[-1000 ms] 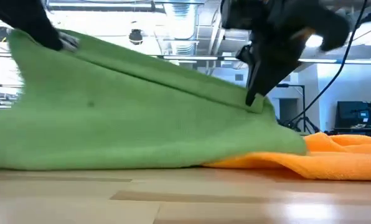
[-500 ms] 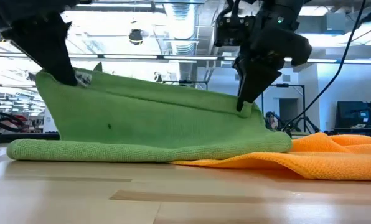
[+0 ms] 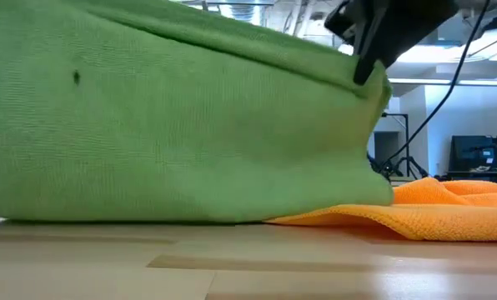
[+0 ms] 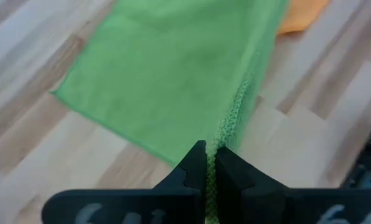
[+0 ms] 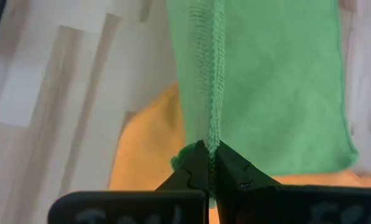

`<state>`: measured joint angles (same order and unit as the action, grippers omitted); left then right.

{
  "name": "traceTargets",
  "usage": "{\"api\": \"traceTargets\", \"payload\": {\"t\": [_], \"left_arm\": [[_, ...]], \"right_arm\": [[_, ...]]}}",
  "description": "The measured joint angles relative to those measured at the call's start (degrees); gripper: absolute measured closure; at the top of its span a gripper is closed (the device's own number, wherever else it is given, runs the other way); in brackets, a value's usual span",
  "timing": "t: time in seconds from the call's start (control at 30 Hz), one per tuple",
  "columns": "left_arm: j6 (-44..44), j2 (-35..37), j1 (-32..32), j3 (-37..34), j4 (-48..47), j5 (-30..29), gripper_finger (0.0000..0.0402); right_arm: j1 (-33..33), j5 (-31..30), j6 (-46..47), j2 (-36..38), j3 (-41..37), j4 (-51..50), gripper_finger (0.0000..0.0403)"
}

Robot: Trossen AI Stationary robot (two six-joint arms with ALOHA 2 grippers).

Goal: Roll microfiber towels into tight, uniform cylinder then place into a basket
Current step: Fold the green towel

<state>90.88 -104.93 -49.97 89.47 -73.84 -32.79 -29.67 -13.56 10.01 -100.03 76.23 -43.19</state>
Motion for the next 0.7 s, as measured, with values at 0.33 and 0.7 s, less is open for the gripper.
{"api": "traceTargets", "payload": {"t": [0.33,0.7], "left_arm": [[-1.72,-0.18,5.89,-8.94,0.07,-0.79,0.0400],[-3.37,-0.17,9.69,-14.96,0.47,-0.78,0.0400]], "right_arm": [[4.48,-4.78,0.96,-0.57,0.00,-1.90,0.0381],[11.64,-7.32,1.96,-0.57,-4.25,2.18,0.0381]]}}
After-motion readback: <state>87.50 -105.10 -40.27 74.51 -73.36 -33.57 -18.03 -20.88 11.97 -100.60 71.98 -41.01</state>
